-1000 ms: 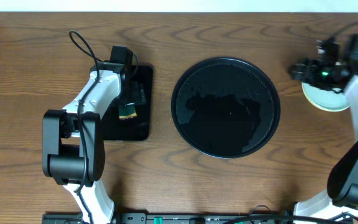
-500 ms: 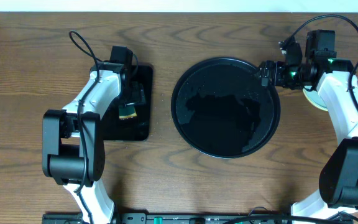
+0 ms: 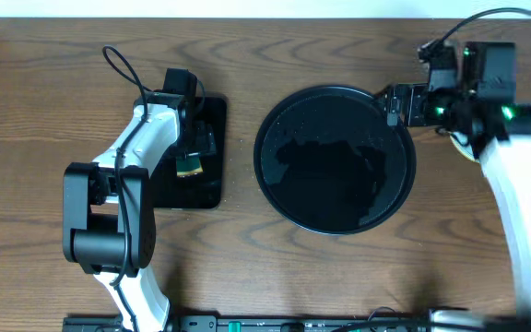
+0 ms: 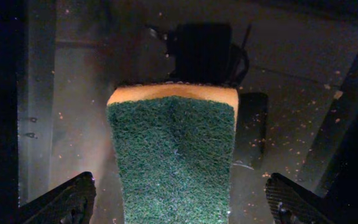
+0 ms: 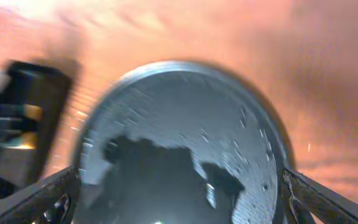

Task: Clean dirty plates on tray and stack at the side
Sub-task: 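Open the right gripper and withdraw it from the stack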

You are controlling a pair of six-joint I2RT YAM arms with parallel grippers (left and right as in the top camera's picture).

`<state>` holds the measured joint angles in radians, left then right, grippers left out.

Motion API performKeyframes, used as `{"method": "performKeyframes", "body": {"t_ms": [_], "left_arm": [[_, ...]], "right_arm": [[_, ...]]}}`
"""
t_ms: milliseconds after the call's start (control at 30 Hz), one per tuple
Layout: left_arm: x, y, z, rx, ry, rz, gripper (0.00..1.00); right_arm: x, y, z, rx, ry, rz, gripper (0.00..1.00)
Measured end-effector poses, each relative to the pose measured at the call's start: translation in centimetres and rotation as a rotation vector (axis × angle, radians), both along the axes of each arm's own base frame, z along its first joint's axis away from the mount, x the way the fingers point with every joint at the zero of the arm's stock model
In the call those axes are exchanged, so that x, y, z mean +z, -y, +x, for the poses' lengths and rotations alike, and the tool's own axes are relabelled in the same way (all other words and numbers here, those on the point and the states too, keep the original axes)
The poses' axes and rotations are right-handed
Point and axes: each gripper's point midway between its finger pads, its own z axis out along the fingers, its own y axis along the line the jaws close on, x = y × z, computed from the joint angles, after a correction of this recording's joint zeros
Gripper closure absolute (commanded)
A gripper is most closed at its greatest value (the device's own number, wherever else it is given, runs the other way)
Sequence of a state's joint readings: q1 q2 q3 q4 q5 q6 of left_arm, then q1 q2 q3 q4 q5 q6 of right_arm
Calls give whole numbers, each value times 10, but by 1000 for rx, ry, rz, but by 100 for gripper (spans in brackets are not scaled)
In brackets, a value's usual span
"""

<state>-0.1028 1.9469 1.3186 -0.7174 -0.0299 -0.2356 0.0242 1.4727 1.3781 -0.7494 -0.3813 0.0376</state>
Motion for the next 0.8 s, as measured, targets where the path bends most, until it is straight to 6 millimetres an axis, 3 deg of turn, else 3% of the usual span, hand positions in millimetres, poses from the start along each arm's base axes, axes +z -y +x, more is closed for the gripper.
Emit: {"method": "performKeyframes", "body": {"t_ms": [100,200,267,300,367,433,533,600,733,800], "left_arm": [[0,0,0,0,0,0,12],[0,0,0,0,0,0,12],[0,0,0,0,0,0,12],[0,0,0,0,1,0,12],[0,0,0,0,0,0,12],[0,0,0,0,0,0,12],[0,0,0,0,1,0,12],[0,0,0,0,0,0,12],[0,0,0,0,0,0,12],[0,0,0,0,1,0,12]], "right_arm": [[80,-27,-41,74,223,9,1],[133,-44,-85,136,383,29,1],[175,-45,-119,166,548,32,1],[208,-38,-138,155,698,15,1],[234,-29,-160,137,868,-5,1],[240,-17,-181,100,988,-28,1],[221,-3,-194,41,1105,-63,1],[179,3,-191,10,1111,-83,1],[114,8,-189,-24,1168,-90,1],[99,11,-188,-46,1206,-91,1]]}}
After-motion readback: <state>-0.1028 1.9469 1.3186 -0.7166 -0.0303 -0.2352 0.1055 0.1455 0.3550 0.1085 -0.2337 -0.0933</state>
